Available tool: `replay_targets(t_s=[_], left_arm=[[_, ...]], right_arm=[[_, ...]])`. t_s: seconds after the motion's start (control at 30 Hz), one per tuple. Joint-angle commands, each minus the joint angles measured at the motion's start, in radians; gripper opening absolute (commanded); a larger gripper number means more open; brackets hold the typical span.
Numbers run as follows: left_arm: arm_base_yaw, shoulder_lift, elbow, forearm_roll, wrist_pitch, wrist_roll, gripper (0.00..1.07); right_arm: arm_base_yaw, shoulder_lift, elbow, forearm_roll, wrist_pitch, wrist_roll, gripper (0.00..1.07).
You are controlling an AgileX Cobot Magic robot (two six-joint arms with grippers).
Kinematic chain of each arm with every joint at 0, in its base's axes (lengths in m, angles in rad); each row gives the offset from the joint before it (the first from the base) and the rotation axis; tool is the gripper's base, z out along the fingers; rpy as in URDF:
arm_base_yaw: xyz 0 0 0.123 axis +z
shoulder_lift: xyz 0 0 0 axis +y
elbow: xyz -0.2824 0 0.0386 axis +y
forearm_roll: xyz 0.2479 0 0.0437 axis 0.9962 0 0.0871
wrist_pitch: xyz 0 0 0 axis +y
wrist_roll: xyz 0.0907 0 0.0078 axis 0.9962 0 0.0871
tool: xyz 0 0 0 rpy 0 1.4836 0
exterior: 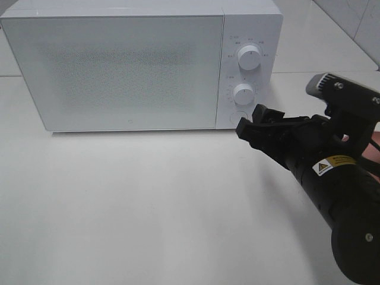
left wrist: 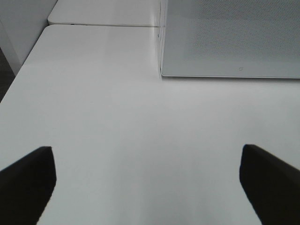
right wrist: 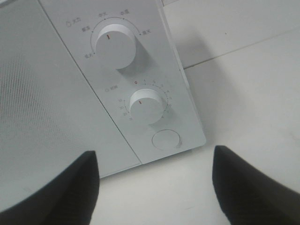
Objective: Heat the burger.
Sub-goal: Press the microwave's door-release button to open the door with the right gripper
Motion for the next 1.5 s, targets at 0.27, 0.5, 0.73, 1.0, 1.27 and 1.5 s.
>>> replay_targets(t_s=[0.27, 0.5, 0.73, 1.0, 1.27, 1.5], left_arm=[[0.004, -0.022, 0.004, -0.004, -0.014, -0.004, 1.02], [0.004, -0.022, 0.004, -0.004, -0.014, -0.004, 1.02], [0.004, -0.022, 0.004, -0.004, -0.014, -0.004, 1.02], [0.004, -0.022, 0.004, -0.004, -0.014, -0.004, 1.02], [0.004, -0.022, 0.004, -0.004, -0.014, -0.004, 1.02], [0.004, -0.022, 0.004, -0.004, -0.014, -0.004, 1.02]], right_arm=[[-0.002, -0.002, -0.009, -0.017, -0.002, 0.615, 0.39], [-0.002, -0.002, -0.009, -0.017, 0.01, 0.826, 0.25], [-0.002, -0.002, -0.009, -0.016, 0.117, 1.113, 0.1], [-0.002, -0.002, -0.009, -0.012, 0.176, 1.168, 0.0], [-0.022, 0.003, -0.009, -0.019, 0.202, 1.182, 0.0], [-0.084, 0.033, -0.029, -0.083, 0.225, 1.19, 0.0]])
